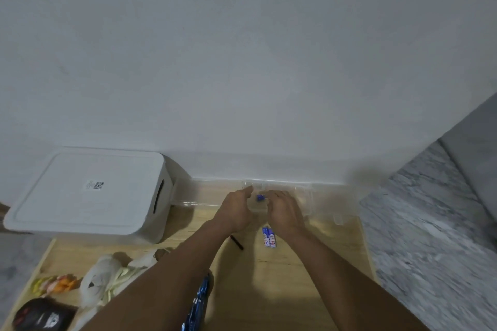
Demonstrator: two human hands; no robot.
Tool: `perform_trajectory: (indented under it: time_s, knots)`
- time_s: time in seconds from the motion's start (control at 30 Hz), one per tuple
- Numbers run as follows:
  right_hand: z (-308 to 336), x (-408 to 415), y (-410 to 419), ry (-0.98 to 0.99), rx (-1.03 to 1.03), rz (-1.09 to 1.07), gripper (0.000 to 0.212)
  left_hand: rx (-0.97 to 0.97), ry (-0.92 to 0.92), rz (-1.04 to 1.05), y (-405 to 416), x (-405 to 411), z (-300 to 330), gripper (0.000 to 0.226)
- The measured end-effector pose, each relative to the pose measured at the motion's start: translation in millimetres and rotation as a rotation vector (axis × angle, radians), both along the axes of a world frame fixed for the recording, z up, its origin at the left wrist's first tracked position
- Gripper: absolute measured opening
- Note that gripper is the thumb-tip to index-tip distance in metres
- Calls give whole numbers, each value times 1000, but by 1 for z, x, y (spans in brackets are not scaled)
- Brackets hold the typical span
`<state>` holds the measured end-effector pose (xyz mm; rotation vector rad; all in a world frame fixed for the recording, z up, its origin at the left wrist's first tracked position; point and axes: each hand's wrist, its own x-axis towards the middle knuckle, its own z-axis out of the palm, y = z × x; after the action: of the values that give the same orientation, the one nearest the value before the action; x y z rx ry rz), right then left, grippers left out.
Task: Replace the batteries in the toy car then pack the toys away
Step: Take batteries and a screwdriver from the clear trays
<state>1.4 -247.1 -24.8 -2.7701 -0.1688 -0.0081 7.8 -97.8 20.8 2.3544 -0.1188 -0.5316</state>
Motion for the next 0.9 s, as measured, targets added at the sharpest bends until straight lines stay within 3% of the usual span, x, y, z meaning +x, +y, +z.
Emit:
perform_trajectory:
  time_s: [0.2, 0.33, 0.6, 0.9]
  knots:
    - [8, 37, 7, 286, -111, -97, 25, -9, 11, 7, 4, 1, -11, 69]
    - [2, 41, 10, 296, -77, -151, 21, -7, 5, -12, 6, 2, -14, 71]
    - [25, -5, 3, 167, 395, -374, 15, -6, 23, -32, 4, -1, -9, 82]
    - [3, -65, 18, 218, 409, -438, 9, 32, 26, -73, 2, -10, 6, 83]
